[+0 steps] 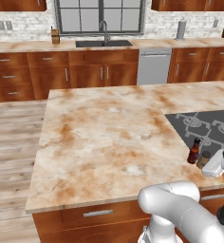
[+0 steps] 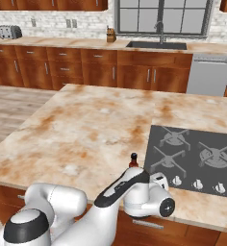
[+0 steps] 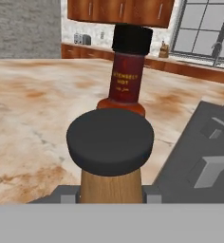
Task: Take 2 condiments from the cabinet and move them on the counter near the stove.Make sure the condiments are lined up with each other, next to each other.
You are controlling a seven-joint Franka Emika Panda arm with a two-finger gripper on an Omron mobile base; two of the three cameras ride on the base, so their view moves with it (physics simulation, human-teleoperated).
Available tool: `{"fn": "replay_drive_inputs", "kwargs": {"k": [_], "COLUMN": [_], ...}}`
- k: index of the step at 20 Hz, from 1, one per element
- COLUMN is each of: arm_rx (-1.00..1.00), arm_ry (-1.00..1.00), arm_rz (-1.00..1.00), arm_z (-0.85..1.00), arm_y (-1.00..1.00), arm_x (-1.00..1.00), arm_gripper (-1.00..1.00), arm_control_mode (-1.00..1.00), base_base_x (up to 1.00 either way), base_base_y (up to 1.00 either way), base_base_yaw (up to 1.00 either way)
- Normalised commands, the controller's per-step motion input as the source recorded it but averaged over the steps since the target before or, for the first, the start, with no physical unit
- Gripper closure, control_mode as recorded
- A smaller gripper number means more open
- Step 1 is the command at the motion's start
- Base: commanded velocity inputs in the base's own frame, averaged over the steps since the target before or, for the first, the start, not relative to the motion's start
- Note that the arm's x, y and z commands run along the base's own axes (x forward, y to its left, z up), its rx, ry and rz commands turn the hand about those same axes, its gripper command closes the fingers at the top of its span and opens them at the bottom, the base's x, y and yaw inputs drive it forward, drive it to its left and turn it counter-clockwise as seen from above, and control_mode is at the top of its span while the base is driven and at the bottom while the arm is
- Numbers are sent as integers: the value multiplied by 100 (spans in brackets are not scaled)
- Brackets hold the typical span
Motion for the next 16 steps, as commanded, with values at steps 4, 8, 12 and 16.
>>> {"fn": "replay_drive_inputs", "kwargs": {"k": [4, 8, 12, 16], "arm_rx": [0, 0, 0, 0], "arm_ry": [0, 0, 0, 0], "arm_rz": [1, 0, 0, 0], "arm_z": [-2, 0, 0, 0], "arm_y": [0, 0, 0, 0], "arm_x": [6, 8, 9, 11], "arm_gripper": [100, 100, 100, 100], "arm_control_mode": [-100, -100, -100, -100], "base_base_x": [0, 0, 0, 0], "base_base_y": [0, 0, 0, 0], "base_base_yaw": [0, 0, 0, 0]}}
